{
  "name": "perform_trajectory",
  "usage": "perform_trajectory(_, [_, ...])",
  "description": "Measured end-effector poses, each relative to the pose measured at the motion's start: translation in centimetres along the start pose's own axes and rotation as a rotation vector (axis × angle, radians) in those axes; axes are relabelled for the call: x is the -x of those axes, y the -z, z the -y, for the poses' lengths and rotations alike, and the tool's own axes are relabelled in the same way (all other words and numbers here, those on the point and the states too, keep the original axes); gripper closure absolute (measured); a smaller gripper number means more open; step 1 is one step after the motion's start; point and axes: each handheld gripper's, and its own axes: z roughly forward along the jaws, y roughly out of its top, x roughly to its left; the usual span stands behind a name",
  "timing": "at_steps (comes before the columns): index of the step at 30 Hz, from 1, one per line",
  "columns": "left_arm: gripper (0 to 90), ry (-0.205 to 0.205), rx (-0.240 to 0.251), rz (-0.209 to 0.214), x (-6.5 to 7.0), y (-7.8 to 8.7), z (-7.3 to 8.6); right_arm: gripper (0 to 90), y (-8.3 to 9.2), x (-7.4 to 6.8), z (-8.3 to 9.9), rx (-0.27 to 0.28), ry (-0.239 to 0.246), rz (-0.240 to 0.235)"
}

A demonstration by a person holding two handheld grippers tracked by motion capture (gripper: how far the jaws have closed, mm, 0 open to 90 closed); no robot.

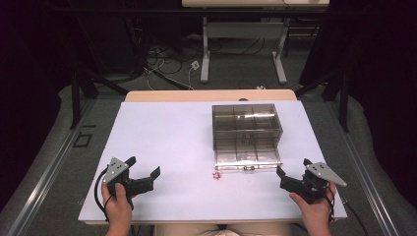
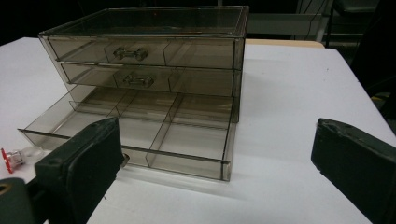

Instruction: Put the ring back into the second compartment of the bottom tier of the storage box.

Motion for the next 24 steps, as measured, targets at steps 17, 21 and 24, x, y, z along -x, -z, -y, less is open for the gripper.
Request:
perform_trajectory(17, [0.6,-0.014,-0.029,0.005,0.4,-0.6,0.2,24.0,-1.0,-3.3,-0.3,-0.036,0.113,-0.123])
perform_trajectory(21, [0.6,-0.02,-0.036,0.005,0.4,-0.5,0.2,27.7,-1.3,-4.0,-0.6,-0.043,0.12,-0.148])
perform_trajectory(24, [0.6,-0.013,-0.031,0.006,0.5,-0.5,0.2,31.8,-1.5,-4.6,-0.8,-0.058,0.117,-0.171])
